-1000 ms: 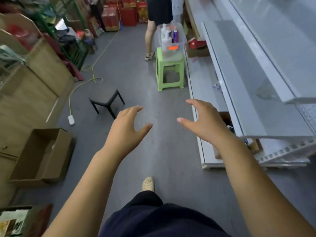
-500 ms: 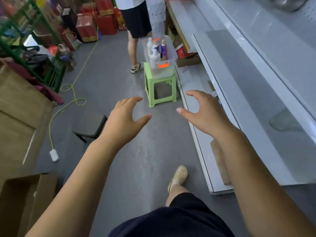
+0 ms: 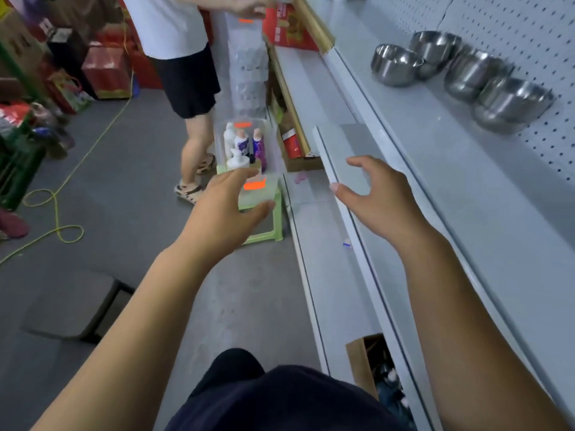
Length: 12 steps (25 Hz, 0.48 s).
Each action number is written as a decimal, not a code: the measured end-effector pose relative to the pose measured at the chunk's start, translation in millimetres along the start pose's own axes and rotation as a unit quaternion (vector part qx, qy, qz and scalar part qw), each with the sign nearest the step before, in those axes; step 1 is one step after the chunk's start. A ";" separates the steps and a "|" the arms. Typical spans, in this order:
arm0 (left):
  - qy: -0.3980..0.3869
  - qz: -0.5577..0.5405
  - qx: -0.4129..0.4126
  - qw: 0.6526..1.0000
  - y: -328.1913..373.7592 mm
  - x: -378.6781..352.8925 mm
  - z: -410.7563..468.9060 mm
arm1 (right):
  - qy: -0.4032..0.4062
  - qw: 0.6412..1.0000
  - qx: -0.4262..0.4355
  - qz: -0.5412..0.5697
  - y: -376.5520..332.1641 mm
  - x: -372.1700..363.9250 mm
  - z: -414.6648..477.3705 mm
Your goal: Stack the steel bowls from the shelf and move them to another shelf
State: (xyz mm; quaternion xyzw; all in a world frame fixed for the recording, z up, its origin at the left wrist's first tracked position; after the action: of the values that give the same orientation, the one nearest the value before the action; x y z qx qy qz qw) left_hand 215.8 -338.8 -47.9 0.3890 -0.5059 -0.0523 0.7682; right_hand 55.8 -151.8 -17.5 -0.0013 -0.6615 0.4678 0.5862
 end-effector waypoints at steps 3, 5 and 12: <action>-0.012 -0.008 -0.006 1.000 -7.0 -14.2 58.7 | 0.005 1.000 -0.020 -0.002 18.2 0.7 51.5; -0.016 -0.012 -0.027 0.999 -6.1 -22.9 105.7 | 0.020 0.999 -0.041 -0.001 30.9 3.0 86.0; -0.130 -0.050 -0.162 0.977 40.5 -71.6 281.8 | 0.140 0.976 -0.168 0.017 84.7 34.6 170.8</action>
State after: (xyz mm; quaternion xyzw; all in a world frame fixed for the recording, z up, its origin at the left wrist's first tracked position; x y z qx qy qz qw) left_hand -61.9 -430.3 -22.0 0.2735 -0.5660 -0.2217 0.7454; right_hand -134.0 -190.6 -22.0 -0.1765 -0.6421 0.3551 0.6561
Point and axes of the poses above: each hand's wrist, its own z-axis towards the middle knuckle, its own x-axis out of the back of the hand, y = z × x, the point moved 10 cm from there along z, towards the middle knuckle, and after that the axes turned 1 degree about -y, right-handed, at the moved point
